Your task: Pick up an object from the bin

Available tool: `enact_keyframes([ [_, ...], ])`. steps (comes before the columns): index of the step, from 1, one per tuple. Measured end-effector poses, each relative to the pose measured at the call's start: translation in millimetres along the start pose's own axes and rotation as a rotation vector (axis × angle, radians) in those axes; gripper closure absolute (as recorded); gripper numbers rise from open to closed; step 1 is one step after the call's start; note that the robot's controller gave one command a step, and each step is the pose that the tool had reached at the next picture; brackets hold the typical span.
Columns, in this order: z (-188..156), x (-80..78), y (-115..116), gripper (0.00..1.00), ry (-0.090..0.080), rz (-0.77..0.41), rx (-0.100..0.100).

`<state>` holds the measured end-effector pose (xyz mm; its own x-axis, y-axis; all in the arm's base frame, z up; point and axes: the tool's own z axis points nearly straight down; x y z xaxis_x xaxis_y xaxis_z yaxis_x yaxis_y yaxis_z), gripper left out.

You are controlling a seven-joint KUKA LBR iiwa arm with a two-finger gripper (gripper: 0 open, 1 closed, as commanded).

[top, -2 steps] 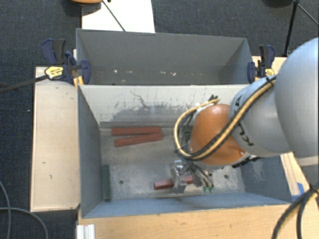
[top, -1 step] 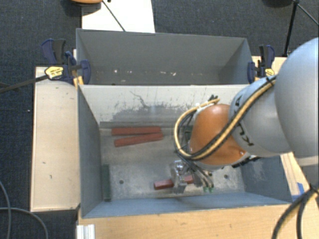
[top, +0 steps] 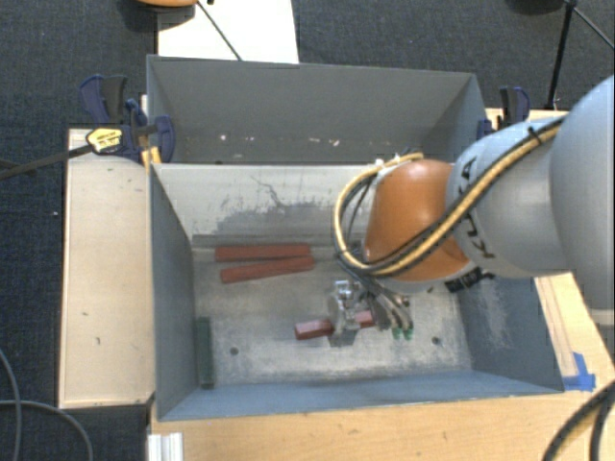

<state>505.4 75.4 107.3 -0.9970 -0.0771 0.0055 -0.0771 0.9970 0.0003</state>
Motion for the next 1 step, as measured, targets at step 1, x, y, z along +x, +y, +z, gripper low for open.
enact_keyframes([
  [1, -139.5, -25.8, 8.0, 1.0, -0.008, 0.008, 0.0],
])
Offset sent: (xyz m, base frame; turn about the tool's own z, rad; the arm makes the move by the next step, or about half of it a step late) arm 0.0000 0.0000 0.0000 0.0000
